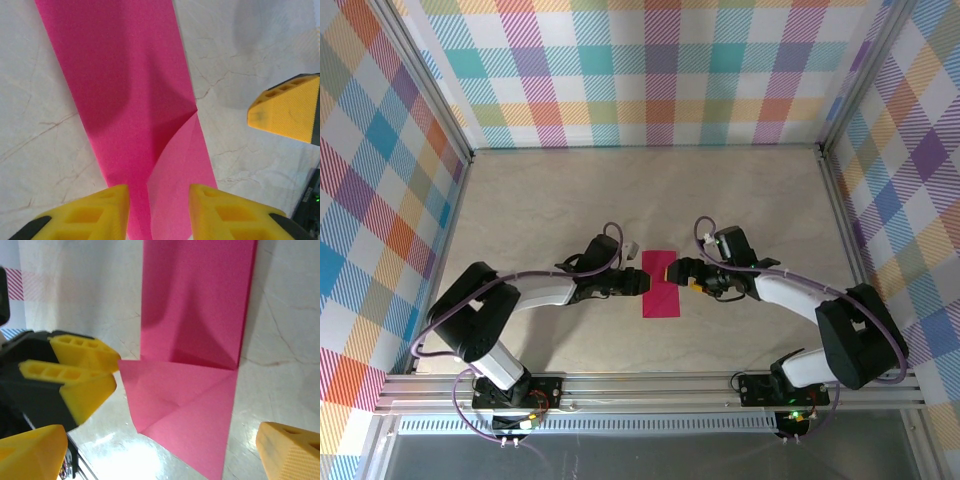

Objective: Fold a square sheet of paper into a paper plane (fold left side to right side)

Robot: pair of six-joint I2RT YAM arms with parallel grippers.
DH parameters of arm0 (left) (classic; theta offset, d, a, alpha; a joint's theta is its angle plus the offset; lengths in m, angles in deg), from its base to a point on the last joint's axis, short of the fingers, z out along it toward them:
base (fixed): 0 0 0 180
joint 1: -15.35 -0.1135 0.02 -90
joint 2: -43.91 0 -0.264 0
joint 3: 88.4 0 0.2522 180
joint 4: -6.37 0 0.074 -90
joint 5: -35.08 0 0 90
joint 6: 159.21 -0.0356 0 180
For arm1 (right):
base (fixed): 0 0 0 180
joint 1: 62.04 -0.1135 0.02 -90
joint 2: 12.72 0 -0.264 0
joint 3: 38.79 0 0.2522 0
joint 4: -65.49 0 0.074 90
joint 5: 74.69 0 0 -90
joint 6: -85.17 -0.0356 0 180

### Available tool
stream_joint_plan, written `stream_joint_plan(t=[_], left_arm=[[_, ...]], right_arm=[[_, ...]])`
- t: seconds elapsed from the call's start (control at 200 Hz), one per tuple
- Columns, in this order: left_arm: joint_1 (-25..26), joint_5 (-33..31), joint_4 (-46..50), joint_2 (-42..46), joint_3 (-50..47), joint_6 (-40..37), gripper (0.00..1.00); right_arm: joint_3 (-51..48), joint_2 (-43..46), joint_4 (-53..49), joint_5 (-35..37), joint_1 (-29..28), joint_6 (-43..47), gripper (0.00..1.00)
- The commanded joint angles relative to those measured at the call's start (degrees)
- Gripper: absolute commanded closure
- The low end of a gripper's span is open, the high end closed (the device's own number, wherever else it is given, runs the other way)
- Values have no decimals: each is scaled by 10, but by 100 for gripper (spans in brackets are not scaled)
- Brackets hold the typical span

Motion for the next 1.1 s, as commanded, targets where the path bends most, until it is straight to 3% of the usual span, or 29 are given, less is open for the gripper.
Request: stream_joint_plan(t=[0.0,0.11,0.205,0.3,0.825,0.98,1.095], left_arm=[[-6,20,-22,-23,20,-9,69],[-6,22,-24,-29,23,-9,78],[-6,13,-24,-15,15,-8,87],[-7,-6,-26,9,1,-6,90],[-8,-28,-51,59,-45,16,92],[-10,-29,-53,53,-45,19,91],[-18,-23,-68,60,-53,32,82]], right_arm=[[-16,12,21,-4,2,-9,2],[-22,5,36,-18,2,-16,2],[-20,-9,48,-38,2,-18,10],[-15,-28,66,-58,2,-25,14],[31,-138,176,-99,-22,-85,40],[49,-162,183,-105,-33,-89,58],[48,-165,183,-104,-35,-91,69]])
